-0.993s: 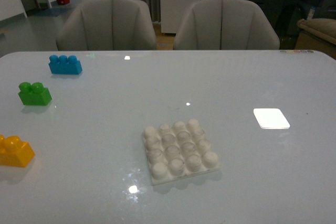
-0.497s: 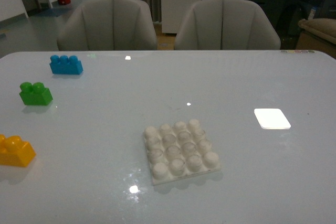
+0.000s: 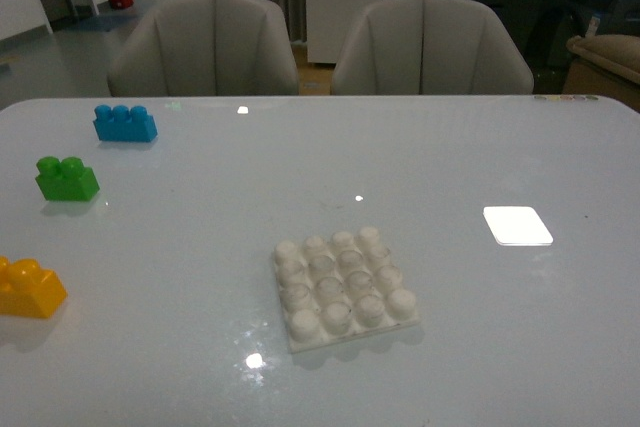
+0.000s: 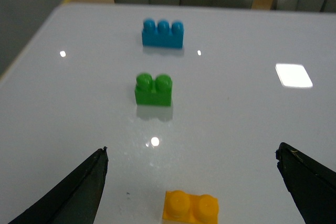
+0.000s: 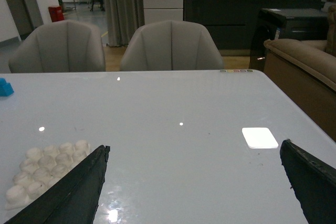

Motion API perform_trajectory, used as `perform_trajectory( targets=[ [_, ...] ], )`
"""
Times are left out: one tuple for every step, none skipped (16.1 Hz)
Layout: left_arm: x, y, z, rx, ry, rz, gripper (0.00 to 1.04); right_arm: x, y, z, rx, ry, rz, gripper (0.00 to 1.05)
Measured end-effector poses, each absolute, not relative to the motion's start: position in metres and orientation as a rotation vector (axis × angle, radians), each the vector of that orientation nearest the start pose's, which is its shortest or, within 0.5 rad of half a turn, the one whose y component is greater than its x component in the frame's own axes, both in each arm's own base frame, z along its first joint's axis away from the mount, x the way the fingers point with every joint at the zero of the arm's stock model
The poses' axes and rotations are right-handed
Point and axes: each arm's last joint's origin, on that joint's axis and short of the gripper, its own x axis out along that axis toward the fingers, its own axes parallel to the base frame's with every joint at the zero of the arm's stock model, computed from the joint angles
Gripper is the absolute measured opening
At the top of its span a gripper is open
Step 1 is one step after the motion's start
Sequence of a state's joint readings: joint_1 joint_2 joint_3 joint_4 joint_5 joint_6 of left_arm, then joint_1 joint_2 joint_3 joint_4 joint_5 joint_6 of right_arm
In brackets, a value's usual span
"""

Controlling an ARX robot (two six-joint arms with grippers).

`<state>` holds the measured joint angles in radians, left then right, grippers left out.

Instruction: Insert yellow block into base center

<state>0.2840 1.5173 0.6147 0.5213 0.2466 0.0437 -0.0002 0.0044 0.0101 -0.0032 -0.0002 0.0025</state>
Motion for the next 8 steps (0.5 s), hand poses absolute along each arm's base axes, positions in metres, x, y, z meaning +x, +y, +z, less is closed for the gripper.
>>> perform_trajectory(
  targets=[
    [0.301, 0.077, 0.16, -0.057, 0.432, -0.013, 0.98, 0.097, 0.0, 0.166, 0.002, -0.002, 0.0, 0.98],
    [0.314, 0.077, 0.145, -0.053, 0.483, -0.048, 0.98, 0.097, 0.0, 0.166, 0.002, -0.002, 0.0, 0.98],
    [0.324, 0.077, 0.133, -0.05, 0.523, -0.101, 0.98, 0.097, 0.0, 0.166, 0.002, -0.002, 0.0, 0.98],
    [0.333, 0.078, 0.122, -0.055, 0.541, -0.172, 0.98, 0.097, 0.0, 0.166, 0.002, -0.002, 0.0, 0.98],
    [0.335, 0.078, 0.115, -0.059, 0.553, -0.189, 0.98, 0.097, 0.0, 0.166, 0.002, -0.002, 0.0, 0.98],
    [0.336, 0.078, 0.106, -0.073, 0.576, -0.21, 0.98, 0.097, 0.0, 0.166, 0.002, -0.002, 0.0, 0.98],
    [0.335, 0.078, 0.098, -0.084, 0.595, -0.225, 0.98, 0.097, 0.0, 0.166, 0.002, -0.002, 0.0, 0.98],
    [0.334, 0.08, 0.094, -0.086, 0.603, -0.229, 0.98, 0.097, 0.0, 0.166, 0.002, -0.002, 0.0, 0.98]
  ],
)
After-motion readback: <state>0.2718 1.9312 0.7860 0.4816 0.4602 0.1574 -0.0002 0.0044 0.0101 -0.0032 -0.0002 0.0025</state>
